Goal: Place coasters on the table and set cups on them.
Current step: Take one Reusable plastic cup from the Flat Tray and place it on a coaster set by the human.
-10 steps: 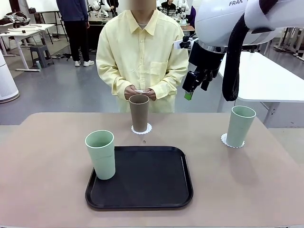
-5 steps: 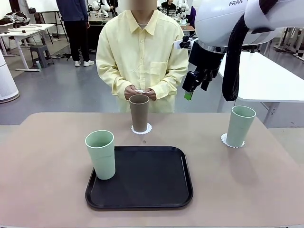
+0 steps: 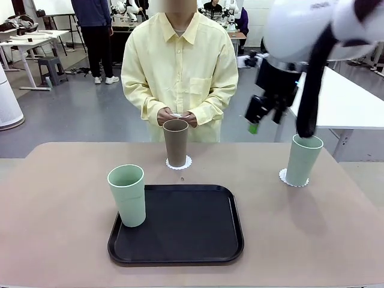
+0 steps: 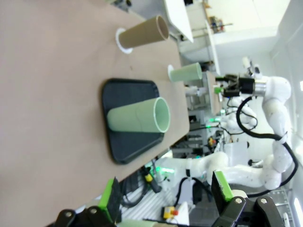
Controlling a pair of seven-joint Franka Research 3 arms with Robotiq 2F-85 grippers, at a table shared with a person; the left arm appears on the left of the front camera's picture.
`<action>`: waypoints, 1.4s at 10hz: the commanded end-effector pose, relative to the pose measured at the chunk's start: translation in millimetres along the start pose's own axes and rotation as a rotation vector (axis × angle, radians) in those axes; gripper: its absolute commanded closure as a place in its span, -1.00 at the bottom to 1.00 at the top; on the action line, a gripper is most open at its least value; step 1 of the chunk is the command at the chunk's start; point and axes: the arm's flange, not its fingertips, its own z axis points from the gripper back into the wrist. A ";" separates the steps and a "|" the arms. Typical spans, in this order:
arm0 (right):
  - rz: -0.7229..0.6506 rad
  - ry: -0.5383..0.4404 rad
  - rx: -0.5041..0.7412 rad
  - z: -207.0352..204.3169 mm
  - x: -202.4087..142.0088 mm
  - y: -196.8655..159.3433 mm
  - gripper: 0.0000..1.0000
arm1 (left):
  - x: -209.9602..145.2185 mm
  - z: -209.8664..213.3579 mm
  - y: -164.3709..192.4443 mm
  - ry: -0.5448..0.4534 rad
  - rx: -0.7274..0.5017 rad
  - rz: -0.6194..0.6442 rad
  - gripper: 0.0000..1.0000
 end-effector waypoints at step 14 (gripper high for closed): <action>0.046 -0.412 0.918 -45.7 -228.9 -237.5 -1.00 | 0.9 -0.2 -0.5 -0.006 -0.015 -0.012 -1.00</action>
